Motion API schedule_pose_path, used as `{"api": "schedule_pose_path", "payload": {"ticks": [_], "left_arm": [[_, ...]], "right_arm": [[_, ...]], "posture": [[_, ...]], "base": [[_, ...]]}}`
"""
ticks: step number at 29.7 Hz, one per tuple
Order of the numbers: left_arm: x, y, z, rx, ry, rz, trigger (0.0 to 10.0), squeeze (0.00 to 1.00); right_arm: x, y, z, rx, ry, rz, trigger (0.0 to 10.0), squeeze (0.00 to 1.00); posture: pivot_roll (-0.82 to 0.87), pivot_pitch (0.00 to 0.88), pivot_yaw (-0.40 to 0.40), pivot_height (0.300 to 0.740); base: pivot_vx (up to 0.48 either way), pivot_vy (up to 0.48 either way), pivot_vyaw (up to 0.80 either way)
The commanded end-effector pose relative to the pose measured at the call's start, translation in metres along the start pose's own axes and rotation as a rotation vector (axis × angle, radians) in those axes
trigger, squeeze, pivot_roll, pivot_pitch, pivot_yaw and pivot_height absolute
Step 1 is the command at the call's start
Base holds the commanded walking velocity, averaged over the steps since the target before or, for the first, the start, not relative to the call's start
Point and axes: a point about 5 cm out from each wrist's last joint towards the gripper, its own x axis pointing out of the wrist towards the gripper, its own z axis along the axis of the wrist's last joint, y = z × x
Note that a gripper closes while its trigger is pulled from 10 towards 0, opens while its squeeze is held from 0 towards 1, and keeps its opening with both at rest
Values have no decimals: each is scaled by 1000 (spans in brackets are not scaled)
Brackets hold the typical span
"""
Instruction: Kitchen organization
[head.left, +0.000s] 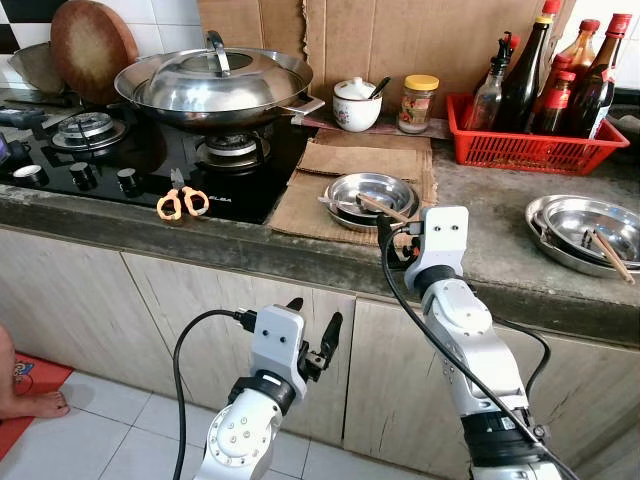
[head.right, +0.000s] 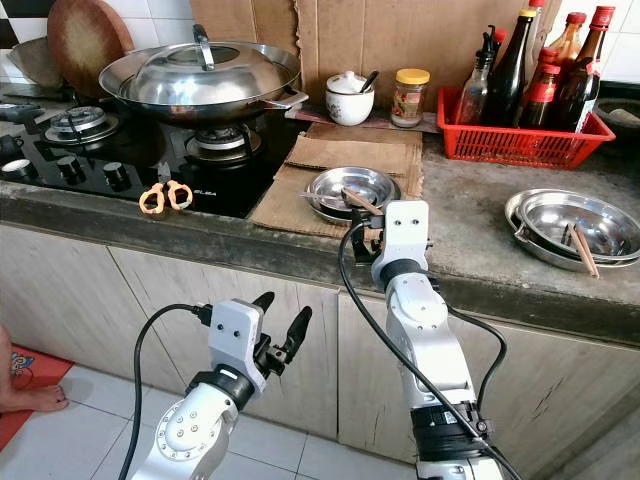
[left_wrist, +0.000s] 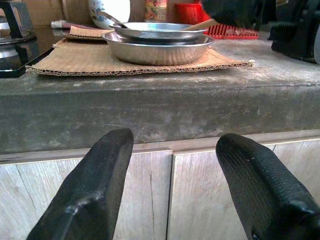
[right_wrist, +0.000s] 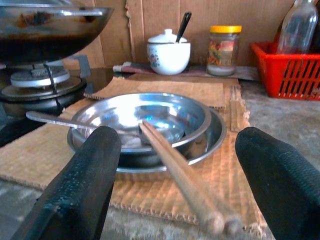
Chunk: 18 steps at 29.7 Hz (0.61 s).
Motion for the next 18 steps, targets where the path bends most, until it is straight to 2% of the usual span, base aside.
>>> {"api": "schedule_pose_path", "payload": {"ticks": [1, 7, 8, 9, 10, 12, 16, 17, 18], "left_arm": [[2, -1, 3, 11, -18, -4, 10000, 0], [2, 0, 3, 15, -18, -2, 10000, 0], [2, 0, 2, 15, -18, -2, 10000, 0], [2, 0, 2, 16, -18, -2, 10000, 0], [2, 0, 2, 16, -18, -2, 10000, 0], [2, 0, 2, 17, -19, -1, 10000, 0], [3, 1, 3, 18, -20, 0, 10000, 0], [3, 1, 3, 19, -19, 1, 10000, 0], [3, 1, 3, 19, -20, 1, 10000, 0]], "right_arm": [[3, 0, 3, 11, -14, 1, 10000, 0], [6, 1, 4, 19, -20, 2, 9922, 0], [6, 1, 5, 20, -20, 5, 6314, 0], [7, 2, 5, 21, -21, 9, 5176, 0], [7, 2, 5, 21, -21, 10, 5176, 0], [7, 2, 5, 21, -21, 12, 0, 0], [9, 1, 6, 21, -24, 15, 0, 0], [9, 2, 6, 8, -22, 26, 2824, 0], [9, 2, 6, 7, -21, 29, 8549, 0]], "posture": [[132, 0, -39, 740], [132, 0, -40, 740], [133, 0, -41, 740], [132, 0, -39, 740], [132, 0, -39, 740], [132, 0, -40, 740], [131, 0, -42, 740], [130, 0, -39, 740], [128, 0, -42, 740]], "base": [[0, 0, 0], [0, 0, 0], [0, 0, 0], [0, 0, 0], [0, 0, 0], [0, 0, 0], [0, 0, 0], [0, 0, 0], [0, 0, 0]]}}
